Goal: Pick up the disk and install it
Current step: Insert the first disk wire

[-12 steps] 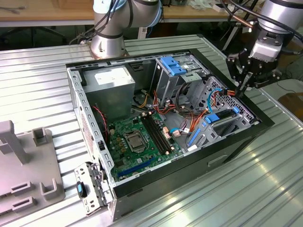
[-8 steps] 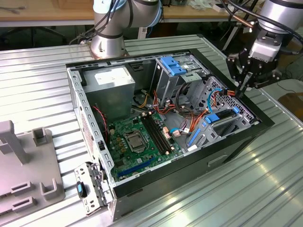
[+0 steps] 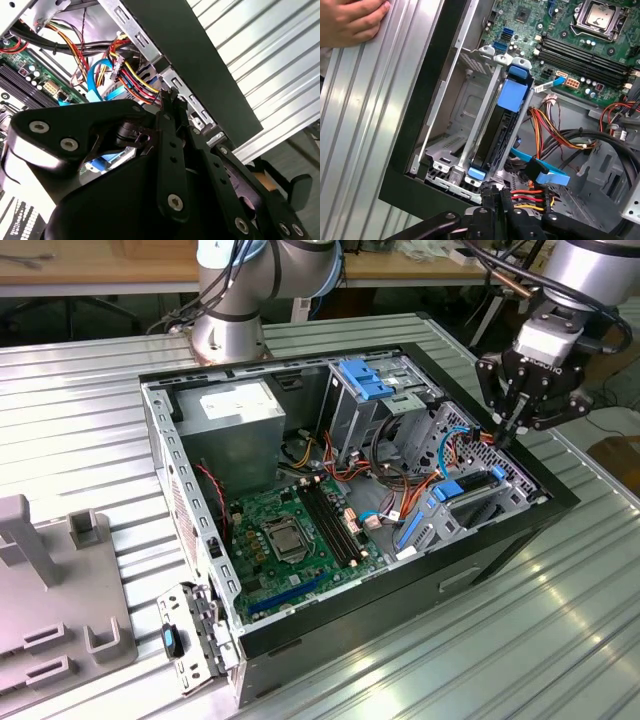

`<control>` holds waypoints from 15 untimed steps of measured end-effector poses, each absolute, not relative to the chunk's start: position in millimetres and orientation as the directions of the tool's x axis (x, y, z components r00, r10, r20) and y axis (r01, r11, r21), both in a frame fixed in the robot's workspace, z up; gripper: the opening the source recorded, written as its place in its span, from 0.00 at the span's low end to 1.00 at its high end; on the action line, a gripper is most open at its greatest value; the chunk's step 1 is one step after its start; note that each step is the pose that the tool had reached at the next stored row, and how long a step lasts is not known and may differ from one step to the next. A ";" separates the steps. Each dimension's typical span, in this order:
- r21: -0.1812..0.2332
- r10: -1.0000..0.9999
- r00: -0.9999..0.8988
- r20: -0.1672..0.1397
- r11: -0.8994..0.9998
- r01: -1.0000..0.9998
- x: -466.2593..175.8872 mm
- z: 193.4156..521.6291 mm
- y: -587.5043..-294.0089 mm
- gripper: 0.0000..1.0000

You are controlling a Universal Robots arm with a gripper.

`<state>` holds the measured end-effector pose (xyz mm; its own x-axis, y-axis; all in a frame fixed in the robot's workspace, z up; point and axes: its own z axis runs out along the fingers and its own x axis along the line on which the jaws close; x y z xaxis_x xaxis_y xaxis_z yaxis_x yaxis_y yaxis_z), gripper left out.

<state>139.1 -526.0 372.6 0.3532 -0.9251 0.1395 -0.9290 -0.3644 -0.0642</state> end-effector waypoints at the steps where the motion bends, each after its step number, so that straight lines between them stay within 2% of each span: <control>1: -0.064 -0.927 0.348 0.139 -0.359 -0.931 137.2 372.5 -526.0 0.17; 15: -0.064 -0.985 0.102 0.139 -0.112 -0.992 133.6 368.3 -526.0 0.17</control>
<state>133.6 -526.0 368.3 0.1025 -0.9849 0.1393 -0.9916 -0.1123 -0.0642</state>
